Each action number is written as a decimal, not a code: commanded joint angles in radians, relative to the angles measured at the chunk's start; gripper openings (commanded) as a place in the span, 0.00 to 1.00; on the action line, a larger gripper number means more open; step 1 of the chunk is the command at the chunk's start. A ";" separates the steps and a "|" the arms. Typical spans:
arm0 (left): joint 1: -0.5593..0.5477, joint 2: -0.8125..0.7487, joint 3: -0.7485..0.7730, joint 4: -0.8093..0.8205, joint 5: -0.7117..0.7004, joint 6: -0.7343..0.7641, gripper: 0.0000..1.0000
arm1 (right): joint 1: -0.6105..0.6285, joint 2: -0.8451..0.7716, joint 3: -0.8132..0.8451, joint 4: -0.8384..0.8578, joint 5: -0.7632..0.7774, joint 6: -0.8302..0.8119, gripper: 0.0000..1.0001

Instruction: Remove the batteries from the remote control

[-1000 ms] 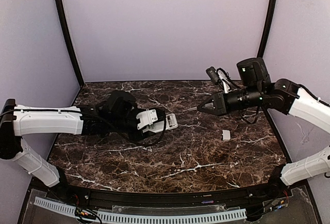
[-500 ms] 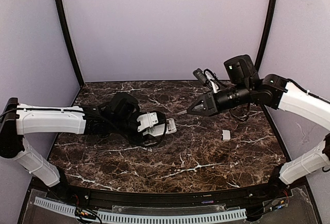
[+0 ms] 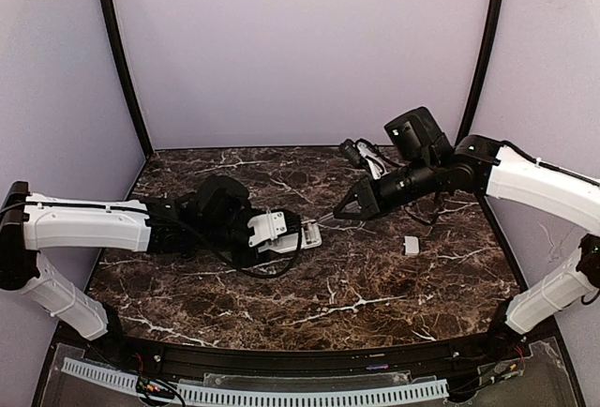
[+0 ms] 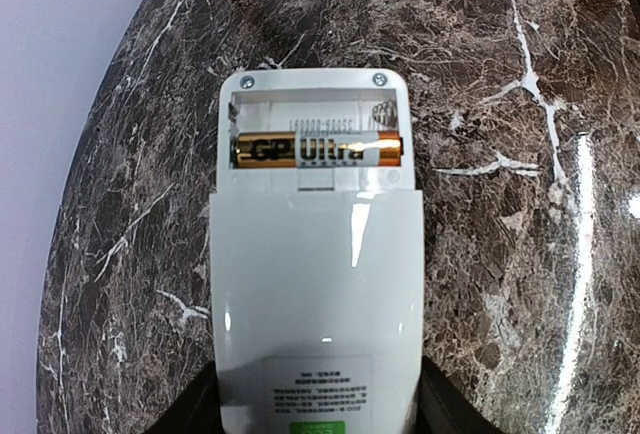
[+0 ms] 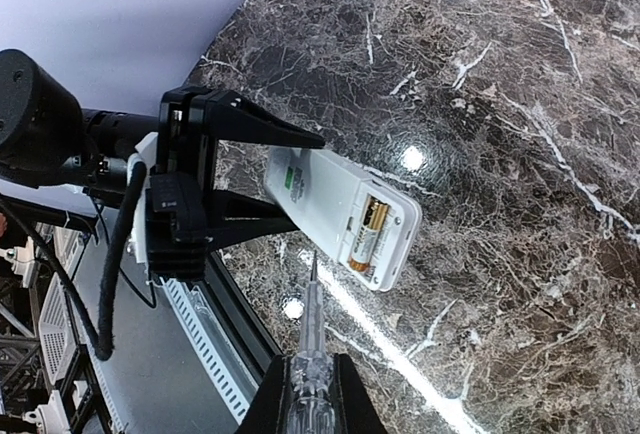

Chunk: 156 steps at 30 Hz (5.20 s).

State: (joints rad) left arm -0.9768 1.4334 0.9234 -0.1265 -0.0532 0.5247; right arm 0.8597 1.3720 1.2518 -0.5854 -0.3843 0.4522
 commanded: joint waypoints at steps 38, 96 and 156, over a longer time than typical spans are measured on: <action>-0.034 -0.070 -0.061 0.093 0.012 0.066 0.00 | 0.022 0.113 0.033 -0.031 0.083 0.011 0.00; -0.035 0.007 -0.173 0.314 -0.095 0.120 0.00 | -0.065 0.200 -0.078 0.159 -0.086 -0.067 0.00; -0.033 0.012 -0.023 -0.279 -0.521 -0.895 0.00 | -0.064 -0.131 -0.168 0.107 0.159 -0.013 0.00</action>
State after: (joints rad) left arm -1.0080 1.4063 0.8707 -0.2508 -0.4759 -0.0883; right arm 0.8021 1.2659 1.1099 -0.5201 -0.2481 0.4255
